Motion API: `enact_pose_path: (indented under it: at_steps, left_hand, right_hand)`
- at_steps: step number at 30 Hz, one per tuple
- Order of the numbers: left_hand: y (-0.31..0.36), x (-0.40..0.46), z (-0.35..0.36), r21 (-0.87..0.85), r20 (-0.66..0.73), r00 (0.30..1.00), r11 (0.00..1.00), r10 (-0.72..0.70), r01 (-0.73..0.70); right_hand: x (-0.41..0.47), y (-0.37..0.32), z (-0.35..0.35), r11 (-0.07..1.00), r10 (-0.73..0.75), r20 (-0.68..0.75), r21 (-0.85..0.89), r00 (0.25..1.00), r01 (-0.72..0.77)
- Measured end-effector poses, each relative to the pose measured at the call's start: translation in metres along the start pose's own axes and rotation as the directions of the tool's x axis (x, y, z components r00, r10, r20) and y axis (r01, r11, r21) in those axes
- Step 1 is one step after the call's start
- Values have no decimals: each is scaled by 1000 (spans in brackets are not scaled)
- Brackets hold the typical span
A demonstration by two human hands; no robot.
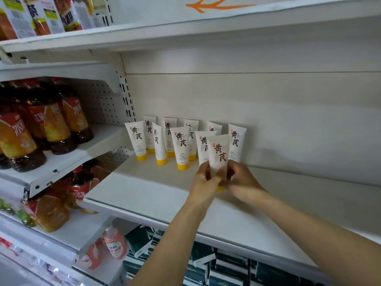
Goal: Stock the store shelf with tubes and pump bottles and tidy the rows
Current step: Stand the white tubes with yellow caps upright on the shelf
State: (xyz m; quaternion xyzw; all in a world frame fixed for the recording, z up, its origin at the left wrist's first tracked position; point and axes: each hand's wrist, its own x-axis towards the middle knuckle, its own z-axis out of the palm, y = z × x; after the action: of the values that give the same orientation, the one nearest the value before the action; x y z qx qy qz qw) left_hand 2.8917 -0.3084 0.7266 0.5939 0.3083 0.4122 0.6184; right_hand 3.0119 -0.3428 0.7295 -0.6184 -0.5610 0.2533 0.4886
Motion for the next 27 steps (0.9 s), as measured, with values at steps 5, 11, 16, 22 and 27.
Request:
enact_pose_path:
  at_steps: [5, 11, 16, 22, 27]
  left_hand:
    - [-4, 1, 7, 3, 2, 991, 991, -137, 137]
    - [-6, 7, 13, -20, -16, 979, 979, -201, 201]
    - [-5, 9, 10, -129, -77, 956, 954, -282, 271]
    - [-4, 4, -3, -220, -123, 944, 936, -307, 276]
    - [1, -1, -12, -245, -152, 938, 932, -310, 268]
  right_hand:
    - [17, 29, -15, 998, 70, -147, 10, 987, -70]
    - [27, 45, -15, 995, 83, -157, -35, 984, -89]
    - [32, 47, -12, 988, 101, -190, -94, 977, -121]
    - [34, 47, -12, 979, 132, -231, -121, 964, -163]
    - [32, 42, -10, 977, 139, -256, -123, 957, -175]
